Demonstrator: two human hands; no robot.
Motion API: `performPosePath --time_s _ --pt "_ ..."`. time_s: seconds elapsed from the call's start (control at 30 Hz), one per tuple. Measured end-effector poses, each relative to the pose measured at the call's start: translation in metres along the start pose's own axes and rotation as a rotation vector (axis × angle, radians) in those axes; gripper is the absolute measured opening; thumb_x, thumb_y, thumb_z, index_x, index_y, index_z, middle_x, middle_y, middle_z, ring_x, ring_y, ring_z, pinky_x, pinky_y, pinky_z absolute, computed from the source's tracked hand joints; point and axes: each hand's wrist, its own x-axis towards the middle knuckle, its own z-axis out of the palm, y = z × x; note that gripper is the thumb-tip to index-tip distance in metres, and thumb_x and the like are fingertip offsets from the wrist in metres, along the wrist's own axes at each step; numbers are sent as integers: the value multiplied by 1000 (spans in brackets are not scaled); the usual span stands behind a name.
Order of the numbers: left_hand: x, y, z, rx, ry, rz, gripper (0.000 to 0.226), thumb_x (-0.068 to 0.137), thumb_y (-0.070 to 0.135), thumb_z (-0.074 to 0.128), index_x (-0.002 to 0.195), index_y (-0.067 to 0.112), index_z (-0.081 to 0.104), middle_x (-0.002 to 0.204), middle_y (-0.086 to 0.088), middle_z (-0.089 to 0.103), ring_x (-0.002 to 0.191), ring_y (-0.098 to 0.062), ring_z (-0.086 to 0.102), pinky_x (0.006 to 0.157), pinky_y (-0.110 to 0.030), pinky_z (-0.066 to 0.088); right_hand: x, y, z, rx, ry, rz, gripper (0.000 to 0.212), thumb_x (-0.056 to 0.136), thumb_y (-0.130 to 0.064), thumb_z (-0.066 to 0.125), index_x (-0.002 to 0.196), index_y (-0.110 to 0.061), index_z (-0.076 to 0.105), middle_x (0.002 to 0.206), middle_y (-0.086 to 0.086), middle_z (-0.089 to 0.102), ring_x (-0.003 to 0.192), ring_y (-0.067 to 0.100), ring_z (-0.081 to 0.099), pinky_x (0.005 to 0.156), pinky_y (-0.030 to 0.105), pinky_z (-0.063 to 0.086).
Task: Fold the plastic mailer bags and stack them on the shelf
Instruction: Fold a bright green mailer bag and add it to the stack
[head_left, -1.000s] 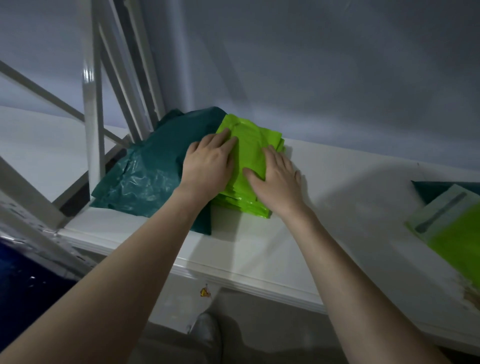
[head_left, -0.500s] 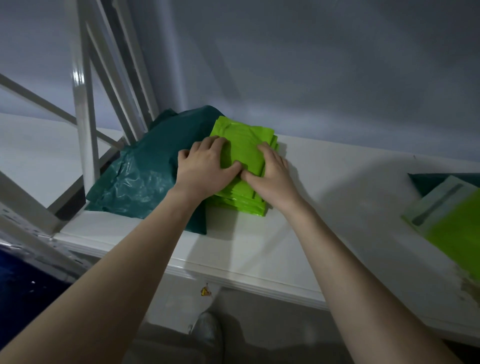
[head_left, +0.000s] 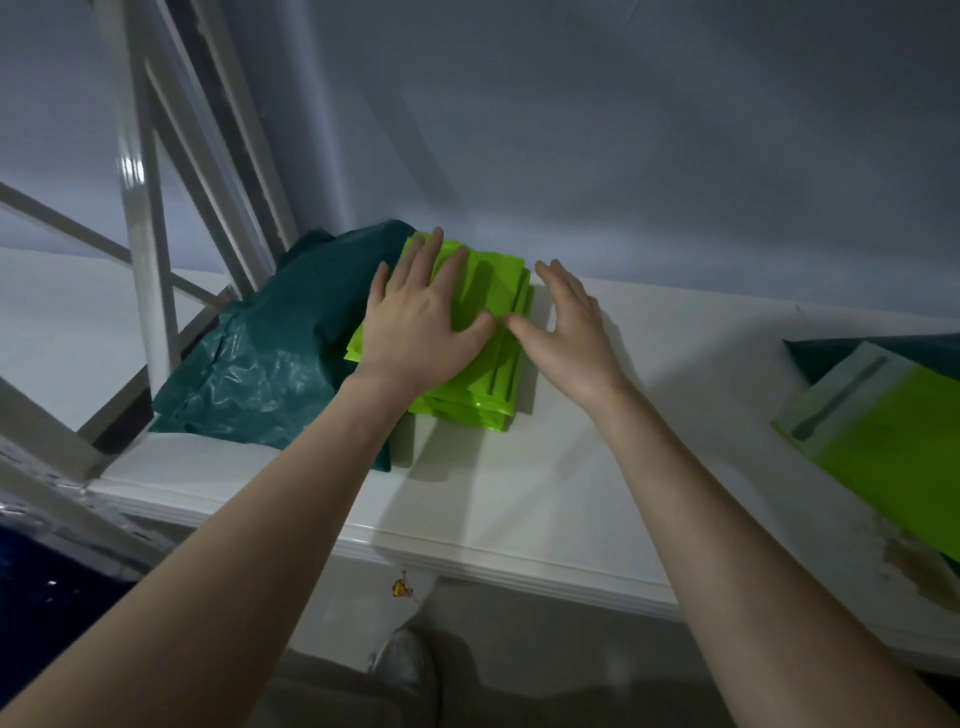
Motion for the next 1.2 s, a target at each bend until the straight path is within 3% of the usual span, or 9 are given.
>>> performPosePath --time_s 0.37,0.7,0.93,1.2 --pt "7 53 13 -25 -53 88 70 86 53 35 148 24 22 159 2 9 146 -15 0 117 -42 0 -15 25 -62 -261 41 -44 66 90 -34 54 148 -24 24 157 -8 16 144 13 13 114 34 18" --pt "12 114 32 -90 -91 166 69 91 51 40 149 23 18 159 2 8 146 -15 -1 117 -41 -2 -40 75 -131 -392 90 38 65 91 -35 54 147 -22 26 156 -5 19 143 15 15 114 34 20" --pt "8 169 49 -176 -169 233 68 92 49 40 150 24 14 159 3 4 146 -14 -4 117 -39 -3 -61 105 -178 -414 138 135 66 90 -35 54 148 -21 25 157 -4 19 144 16 15 115 33 16" --pt "1 221 74 -192 -296 305 70 92 52 37 150 24 9 159 3 0 146 -14 -5 118 -38 -2 -85 150 -227 -518 164 213 66 90 -36 55 148 -20 25 156 -1 22 143 21 20 113 37 23"
